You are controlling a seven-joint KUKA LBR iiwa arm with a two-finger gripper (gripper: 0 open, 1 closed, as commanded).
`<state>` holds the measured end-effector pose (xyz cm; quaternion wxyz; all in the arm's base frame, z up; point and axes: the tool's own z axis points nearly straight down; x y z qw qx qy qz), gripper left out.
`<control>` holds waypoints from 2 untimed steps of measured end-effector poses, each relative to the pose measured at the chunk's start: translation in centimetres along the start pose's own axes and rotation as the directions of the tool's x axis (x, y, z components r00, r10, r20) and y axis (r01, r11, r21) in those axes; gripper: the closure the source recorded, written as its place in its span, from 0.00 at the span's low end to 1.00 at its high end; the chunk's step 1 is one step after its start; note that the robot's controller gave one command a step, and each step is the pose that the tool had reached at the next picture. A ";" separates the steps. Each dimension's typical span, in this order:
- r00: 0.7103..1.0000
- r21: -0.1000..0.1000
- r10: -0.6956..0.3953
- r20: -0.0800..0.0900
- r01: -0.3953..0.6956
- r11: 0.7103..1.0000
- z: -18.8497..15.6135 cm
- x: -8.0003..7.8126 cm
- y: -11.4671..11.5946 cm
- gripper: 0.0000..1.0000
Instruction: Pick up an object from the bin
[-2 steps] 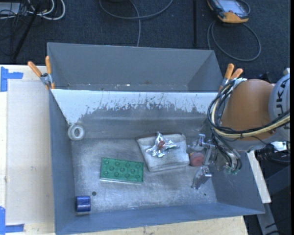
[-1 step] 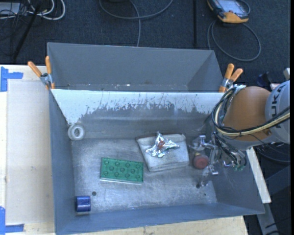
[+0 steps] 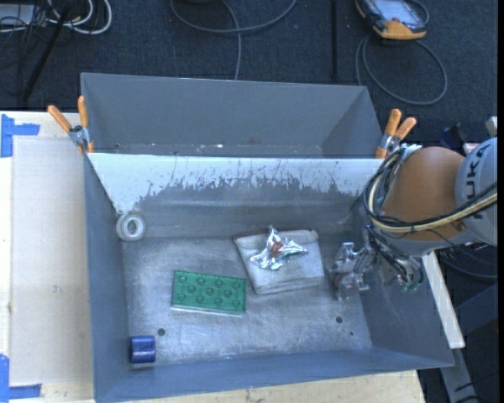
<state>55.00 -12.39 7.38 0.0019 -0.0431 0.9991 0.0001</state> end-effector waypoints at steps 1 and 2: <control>0.994 0.003 -0.112 0.005 0.112 0.994 -16.5 0.6 -0.2 1.00; 0.994 -0.001 -0.111 -0.003 0.111 0.994 -16.0 0.7 -0.2 0.00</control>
Offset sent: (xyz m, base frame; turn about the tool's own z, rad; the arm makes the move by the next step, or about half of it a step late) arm -0.0085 -0.0036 0.1602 -0.1127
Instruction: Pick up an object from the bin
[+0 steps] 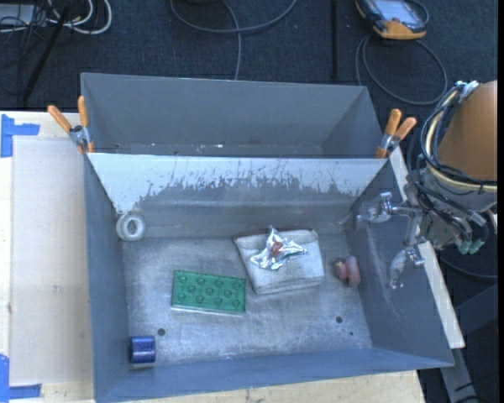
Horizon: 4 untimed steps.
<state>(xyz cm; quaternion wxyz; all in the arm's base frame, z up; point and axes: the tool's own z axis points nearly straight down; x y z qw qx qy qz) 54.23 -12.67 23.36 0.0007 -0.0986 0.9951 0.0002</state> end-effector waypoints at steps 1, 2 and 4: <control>1.000 -0.005 0.008 -0.005 -0.008 1.000 8.4 -5.9 2.4 0.00; 0.999 0.001 -0.039 -0.006 0.039 0.999 15.1 -8.1 6.8 0.00; 0.998 0.000 0.068 0.006 -0.068 0.998 2.8 -7.1 9.8 1.00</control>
Offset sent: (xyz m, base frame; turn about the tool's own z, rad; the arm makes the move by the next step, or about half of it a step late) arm 0.0527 0.0314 -0.0780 0.0118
